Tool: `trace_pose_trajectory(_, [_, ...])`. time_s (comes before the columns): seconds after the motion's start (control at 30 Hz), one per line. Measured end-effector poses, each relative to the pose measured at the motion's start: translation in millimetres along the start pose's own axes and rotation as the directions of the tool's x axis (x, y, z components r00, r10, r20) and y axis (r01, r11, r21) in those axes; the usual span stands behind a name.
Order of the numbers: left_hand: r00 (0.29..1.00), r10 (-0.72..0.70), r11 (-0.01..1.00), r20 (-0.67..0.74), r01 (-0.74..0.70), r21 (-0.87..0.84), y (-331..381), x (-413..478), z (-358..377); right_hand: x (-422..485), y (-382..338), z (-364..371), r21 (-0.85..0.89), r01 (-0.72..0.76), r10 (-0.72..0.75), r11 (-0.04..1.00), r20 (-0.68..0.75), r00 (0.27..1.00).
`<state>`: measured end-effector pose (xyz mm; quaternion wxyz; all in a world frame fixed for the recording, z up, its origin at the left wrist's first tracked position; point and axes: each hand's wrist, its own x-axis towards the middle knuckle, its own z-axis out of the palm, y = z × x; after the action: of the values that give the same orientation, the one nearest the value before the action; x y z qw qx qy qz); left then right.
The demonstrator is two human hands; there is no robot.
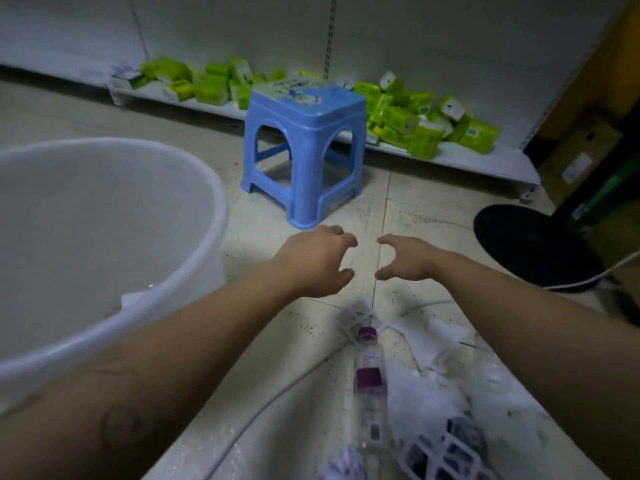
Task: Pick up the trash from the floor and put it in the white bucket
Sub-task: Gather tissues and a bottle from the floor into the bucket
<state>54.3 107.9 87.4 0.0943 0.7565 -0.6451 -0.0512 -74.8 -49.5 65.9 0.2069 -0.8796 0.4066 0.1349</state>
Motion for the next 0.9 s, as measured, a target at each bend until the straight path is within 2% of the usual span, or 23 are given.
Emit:
trace_pose_trajectory(0.13, [0.974,-0.088,0.994,0.21,0.1,-0.047,4.1,17.1,74.1,11.6,48.3,27.9,0.037,-0.091,0.083,0.995,0.163,0.983])
trace_pose_trajectory(0.3, [0.917,-0.162,0.969,0.363,0.218,-0.117,19.0,39.6,162.8,15.3,110.1,56.1,0.222,-0.279,0.227,0.934,0.232,0.946])
trace_pose_trajectory(0.4, [0.889,-0.209,0.952,0.407,0.28,-0.123,22.4,48.2,202.4,16.1,133.1,79.6,0.202,-0.334,0.27,0.921,0.288,0.919])
trace_pose_trajectory(0.5, [0.877,-0.243,0.93,0.414,0.332,-0.157,18.7,55.4,231.5,18.8,144.5,98.9,0.16,-0.325,0.256,0.932,0.345,0.903])
trace_pose_trajectory(0.57, [0.868,-0.221,0.95,0.445,0.295,-0.104,14.3,59.9,245.5,20.8,149.0,109.6,0.167,-0.311,0.219,0.936,0.418,0.882])
trace_pose_trajectory(0.67, [0.838,-0.127,0.991,0.53,0.13,0.032,9.2,60.6,254.3,26.7,152.7,125.6,0.155,-0.301,0.185,0.941,0.509,0.841])
trace_pose_trajectory(0.77, [0.852,-0.157,0.987,0.5,0.124,0.1,13.7,58.8,255.4,32.2,153.1,138.3,0.142,-0.252,0.156,0.957,0.479,0.864])
trace_pose_trajectory(0.83, [0.882,-0.205,0.979,0.424,0.176,0.107,18.9,56.0,259.3,34.0,151.1,142.2,0.017,-0.156,0.135,0.988,0.412,0.901])
trace_pose_trajectory(0.9, [0.901,-0.248,0.969,0.357,0.231,0.092,19.9,54.4,264.1,36.6,146.9,139.2,0.017,-0.14,0.125,0.99,0.347,0.929])
